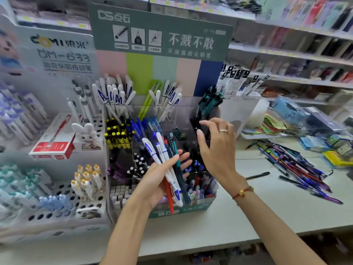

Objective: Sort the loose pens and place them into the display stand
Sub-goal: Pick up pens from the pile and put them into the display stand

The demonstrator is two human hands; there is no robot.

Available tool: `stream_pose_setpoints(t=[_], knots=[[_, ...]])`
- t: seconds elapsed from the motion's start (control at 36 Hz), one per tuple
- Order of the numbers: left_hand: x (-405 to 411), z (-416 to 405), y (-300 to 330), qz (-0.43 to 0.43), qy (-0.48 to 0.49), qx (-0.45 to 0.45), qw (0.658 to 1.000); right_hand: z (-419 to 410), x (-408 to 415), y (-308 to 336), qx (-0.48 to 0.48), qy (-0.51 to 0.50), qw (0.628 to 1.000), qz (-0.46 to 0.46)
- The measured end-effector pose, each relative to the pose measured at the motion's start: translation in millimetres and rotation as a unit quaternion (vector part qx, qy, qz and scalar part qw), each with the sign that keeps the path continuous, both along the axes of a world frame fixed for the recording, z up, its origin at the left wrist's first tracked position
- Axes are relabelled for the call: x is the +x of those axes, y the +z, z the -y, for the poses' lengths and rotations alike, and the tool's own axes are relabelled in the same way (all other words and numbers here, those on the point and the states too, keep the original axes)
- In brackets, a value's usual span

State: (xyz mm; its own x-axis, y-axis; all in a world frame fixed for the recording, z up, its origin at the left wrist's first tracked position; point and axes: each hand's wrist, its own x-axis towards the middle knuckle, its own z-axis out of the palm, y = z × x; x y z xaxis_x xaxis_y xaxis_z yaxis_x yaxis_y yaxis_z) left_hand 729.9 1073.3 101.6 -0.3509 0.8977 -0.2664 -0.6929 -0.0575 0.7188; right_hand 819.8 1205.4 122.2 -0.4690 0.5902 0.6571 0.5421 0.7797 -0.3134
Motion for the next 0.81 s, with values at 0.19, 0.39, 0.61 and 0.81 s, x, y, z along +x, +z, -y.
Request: stream_pose_setpoints(t=[0.19,0.39,0.61,0.81], knots=[[-1,-1,10,-0.103,-0.043,0.001,0.994,19,-9,22,-0.351,0.183,0.918,-0.021],[-15,-10,14,-0.055,0.058,0.010,0.997,-14,-1,52,-0.296,0.059,0.865,-0.400],[-21,-22,14,-0.139,0.099,-0.042,0.984,-74,-20,77,-0.092,-0.007,0.887,-0.453],[-14,-27,21,-0.088,0.089,-0.008,0.992,-86,-43,57,-0.033,-0.018,0.952,-0.305]])
